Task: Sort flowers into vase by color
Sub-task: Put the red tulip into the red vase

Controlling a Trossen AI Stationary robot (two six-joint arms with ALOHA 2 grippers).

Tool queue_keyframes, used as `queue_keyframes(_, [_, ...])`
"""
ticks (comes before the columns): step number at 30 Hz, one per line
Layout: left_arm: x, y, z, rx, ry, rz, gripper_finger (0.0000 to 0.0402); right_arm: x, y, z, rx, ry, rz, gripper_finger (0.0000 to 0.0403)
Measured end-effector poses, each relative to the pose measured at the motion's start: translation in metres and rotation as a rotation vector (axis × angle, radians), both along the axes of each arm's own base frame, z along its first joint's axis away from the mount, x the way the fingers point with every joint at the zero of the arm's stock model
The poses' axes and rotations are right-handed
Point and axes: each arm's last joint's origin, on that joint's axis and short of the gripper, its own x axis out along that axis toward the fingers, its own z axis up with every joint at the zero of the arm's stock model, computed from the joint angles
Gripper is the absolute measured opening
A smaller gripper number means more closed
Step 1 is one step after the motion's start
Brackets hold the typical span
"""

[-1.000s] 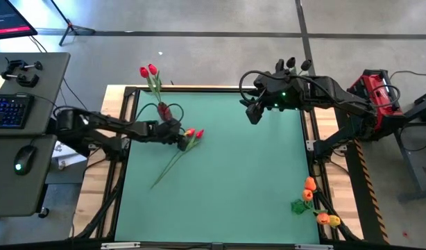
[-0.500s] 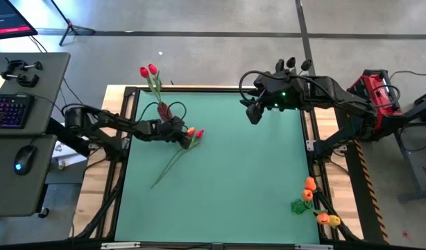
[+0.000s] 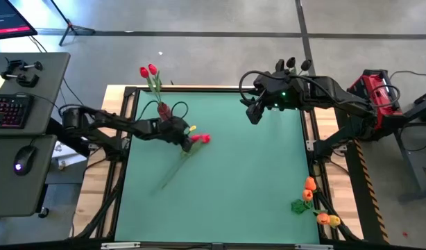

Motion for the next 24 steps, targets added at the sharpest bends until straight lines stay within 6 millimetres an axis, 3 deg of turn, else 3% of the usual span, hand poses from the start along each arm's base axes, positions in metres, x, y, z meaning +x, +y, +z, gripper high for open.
queue_keyframes(7, [0.003, 0.000, 0.051, 0.025, -0.217, -0.008, 0.0008, 0.000, 0.000, 0.000, 0.000, 0.006, 0.000, 0.0197])
queue_keyframes(15, [-0.020, -0.004, 0.122, 0.157, -0.501, 0.018, 0.0007, -0.001, 0.000, -0.001, 0.001, 0.014, 0.000, 0.0197])
queue_keyframes(19, [-0.038, -0.006, 0.152, 0.307, -0.607, 0.031, 0.0006, -0.001, 0.000, -0.001, 0.001, 0.013, 0.000, 0.0197])
queue_keyframes(24, [-0.055, -0.008, 0.187, 0.626, -0.704, 0.029, 0.0006, -0.001, 0.000, -0.001, 0.001, 0.013, 0.000, 0.0197])
